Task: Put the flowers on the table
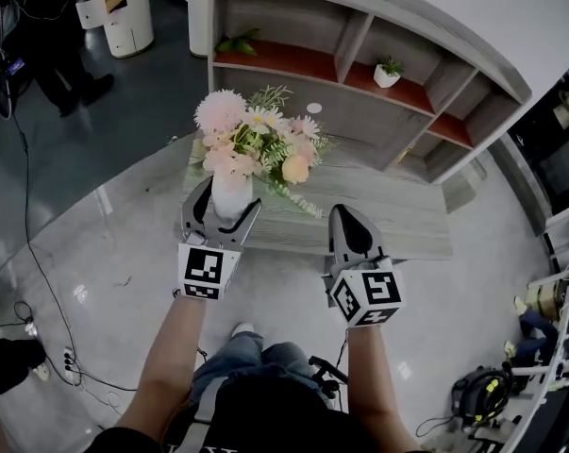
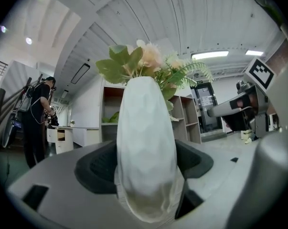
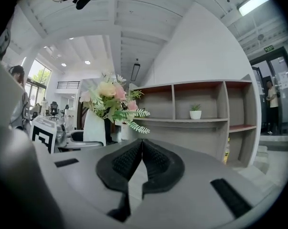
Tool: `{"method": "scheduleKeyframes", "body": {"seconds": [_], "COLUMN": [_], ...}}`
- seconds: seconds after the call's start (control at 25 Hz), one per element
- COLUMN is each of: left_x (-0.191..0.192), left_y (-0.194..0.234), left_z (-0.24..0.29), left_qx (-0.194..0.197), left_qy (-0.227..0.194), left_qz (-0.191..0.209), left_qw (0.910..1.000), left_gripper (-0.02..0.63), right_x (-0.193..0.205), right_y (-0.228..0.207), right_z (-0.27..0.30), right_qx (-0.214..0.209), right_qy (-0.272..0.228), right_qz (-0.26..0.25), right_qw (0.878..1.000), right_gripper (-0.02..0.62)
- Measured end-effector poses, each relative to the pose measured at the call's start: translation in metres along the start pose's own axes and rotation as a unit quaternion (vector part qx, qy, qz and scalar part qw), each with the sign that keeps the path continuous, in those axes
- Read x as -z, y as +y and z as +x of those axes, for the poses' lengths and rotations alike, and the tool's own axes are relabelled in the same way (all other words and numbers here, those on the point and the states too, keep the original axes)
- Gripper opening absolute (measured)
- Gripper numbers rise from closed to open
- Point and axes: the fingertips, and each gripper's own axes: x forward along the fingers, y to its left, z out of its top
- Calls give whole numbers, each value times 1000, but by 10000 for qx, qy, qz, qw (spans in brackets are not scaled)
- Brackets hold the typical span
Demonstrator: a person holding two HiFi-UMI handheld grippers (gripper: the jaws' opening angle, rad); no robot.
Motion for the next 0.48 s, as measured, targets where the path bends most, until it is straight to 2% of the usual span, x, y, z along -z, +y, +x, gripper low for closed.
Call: {"method": "scheduleKeyframes", "body": {"seconds": [0.48], "left_x": [33], "left_y": [-9], "left_z": [21], "left_qx": [233], "left_qy": [124], "left_qz": [87], "left_qw": [9996], "left_gripper": [374], "right_x": [24], "right_y": [4], "right_z": [17], "right_qx": [-176], "right_qy": [231], "right_qz": [-101], "right_qw": [9995], "right_gripper": [16]}}
